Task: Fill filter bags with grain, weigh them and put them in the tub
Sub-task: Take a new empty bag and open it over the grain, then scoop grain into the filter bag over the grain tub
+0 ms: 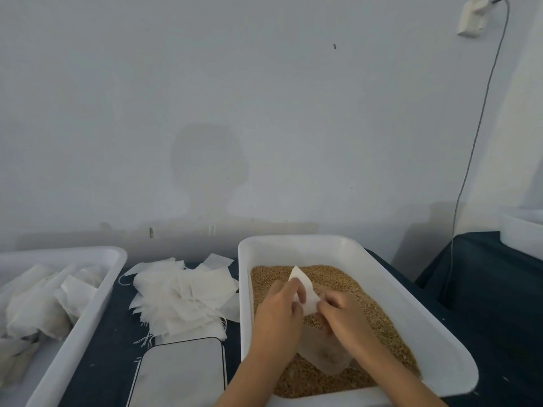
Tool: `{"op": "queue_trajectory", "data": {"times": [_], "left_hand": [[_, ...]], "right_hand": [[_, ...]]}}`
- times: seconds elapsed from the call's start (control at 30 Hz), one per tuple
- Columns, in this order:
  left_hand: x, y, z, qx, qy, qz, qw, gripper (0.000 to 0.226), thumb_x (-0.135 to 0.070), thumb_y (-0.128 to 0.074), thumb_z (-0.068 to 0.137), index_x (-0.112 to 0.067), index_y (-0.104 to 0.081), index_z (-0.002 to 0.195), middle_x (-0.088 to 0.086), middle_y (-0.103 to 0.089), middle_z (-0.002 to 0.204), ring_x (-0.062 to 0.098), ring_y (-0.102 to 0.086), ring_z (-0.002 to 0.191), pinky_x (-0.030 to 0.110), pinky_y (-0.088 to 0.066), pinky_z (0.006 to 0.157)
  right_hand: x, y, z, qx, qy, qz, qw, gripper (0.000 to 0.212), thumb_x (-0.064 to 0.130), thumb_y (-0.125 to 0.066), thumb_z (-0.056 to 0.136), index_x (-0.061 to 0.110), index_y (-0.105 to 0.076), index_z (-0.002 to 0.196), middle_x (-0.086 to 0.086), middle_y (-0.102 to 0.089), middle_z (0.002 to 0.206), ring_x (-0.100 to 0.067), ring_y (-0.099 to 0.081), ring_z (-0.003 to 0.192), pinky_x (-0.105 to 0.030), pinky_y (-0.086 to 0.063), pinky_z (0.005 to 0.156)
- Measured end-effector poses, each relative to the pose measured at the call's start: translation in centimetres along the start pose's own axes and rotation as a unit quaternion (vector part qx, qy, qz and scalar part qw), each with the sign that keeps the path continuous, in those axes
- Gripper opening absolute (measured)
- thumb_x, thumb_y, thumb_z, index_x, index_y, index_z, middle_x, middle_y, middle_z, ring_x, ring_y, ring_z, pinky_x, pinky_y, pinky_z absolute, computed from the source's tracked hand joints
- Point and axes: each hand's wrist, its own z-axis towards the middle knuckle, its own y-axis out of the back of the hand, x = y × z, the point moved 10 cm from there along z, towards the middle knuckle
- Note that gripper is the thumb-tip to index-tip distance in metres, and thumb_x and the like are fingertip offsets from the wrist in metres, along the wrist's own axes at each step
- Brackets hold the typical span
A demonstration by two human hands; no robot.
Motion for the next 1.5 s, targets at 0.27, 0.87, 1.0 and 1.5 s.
{"op": "queue_trajectory", "data": {"times": [0.27, 0.87, 1.0, 1.5], "left_hand": [[-1.8, 0.3, -0.3, -0.006, -0.085, 0.102, 0.991, 0.020, -0.022, -0.054, 0.093, -0.027, -0.068, 0.081, -0.013, -0.052, 0.091, 0.005, -0.049, 0.089, 0.019, -0.034, 0.062], [-2.1, -0.3, -0.5, -0.015, -0.133, 0.127, 0.983, 0.022, -0.033, -0.057, 0.091, -0.015, -0.062, 0.082, -0.011, -0.039, 0.123, 0.005, -0.037, 0.110, 0.011, -0.032, 0.074], [-1.6, -0.6, -0.3, -0.001, -0.116, 0.145, 0.983, 0.027, -0.039, -0.052, 0.093, -0.015, -0.062, 0.082, -0.016, -0.039, 0.122, 0.004, -0.035, 0.107, 0.012, -0.031, 0.075], [1.9, 3.2, 0.0, -0.119, 0.062, -0.027, 0.991, 0.029, -0.020, -0.064, 0.088, -0.017, -0.043, 0.068, -0.006, -0.036, 0.099, 0.011, -0.047, 0.072, 0.014, -0.032, 0.063]], "right_hand": [[-1.6, -0.4, 0.0, 0.018, -0.077, 0.065, 0.995, 0.033, 0.008, -0.053, 0.088, 0.012, -0.051, 0.055, 0.004, -0.041, 0.041, -0.011, -0.037, 0.036, -0.021, -0.030, 0.039], [-1.5, 2.6, -0.1, 0.021, -0.041, 0.016, 0.999, 0.051, 0.051, -0.030, 0.096, 0.012, -0.057, 0.076, -0.001, -0.060, 0.070, -0.013, -0.056, 0.063, -0.026, -0.046, 0.064], [-4.3, 3.5, -0.4, 0.143, -0.025, -0.254, 0.956, 0.048, 0.067, -0.039, 0.084, 0.024, -0.052, 0.098, 0.004, -0.060, 0.095, -0.012, -0.058, 0.088, -0.026, -0.048, 0.081], [0.0, 6.9, -1.0, 0.141, 0.050, -0.485, 0.862, 0.030, 0.038, -0.059, 0.088, 0.032, -0.034, 0.073, 0.012, -0.051, 0.078, -0.001, -0.045, 0.063, -0.015, -0.036, 0.055]]}}
